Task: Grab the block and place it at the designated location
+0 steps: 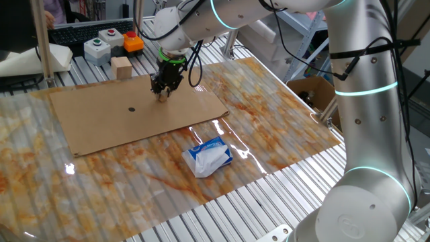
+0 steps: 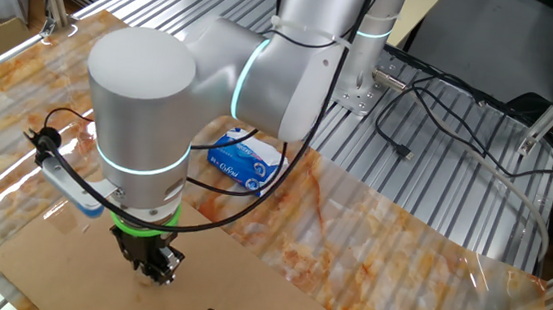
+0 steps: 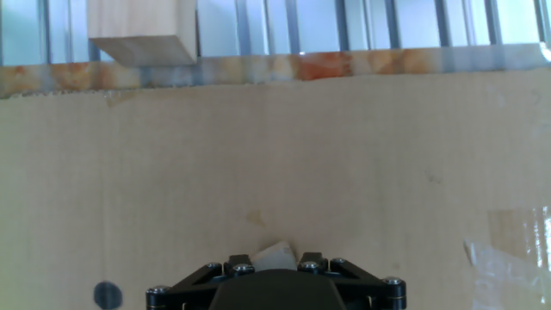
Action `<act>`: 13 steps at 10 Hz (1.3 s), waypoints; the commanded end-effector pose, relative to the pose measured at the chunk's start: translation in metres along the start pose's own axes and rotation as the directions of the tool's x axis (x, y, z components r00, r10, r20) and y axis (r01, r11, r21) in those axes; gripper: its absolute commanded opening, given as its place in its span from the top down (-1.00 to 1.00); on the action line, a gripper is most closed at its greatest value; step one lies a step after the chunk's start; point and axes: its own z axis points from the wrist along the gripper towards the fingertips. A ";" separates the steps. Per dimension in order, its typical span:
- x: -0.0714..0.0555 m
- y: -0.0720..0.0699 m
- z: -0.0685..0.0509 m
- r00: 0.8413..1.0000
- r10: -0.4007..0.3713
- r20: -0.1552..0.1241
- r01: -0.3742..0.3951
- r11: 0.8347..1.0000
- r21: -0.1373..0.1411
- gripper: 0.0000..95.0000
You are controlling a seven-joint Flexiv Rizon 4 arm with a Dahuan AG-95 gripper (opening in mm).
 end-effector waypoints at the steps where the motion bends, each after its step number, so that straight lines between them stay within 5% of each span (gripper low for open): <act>1: 0.001 0.003 -0.001 1.000 0.003 0.000 -0.003 1.000 -0.001 1.00; 13: 0.017 0.049 -0.005 0.996 0.085 -0.008 -0.085 0.996 -0.008 1.00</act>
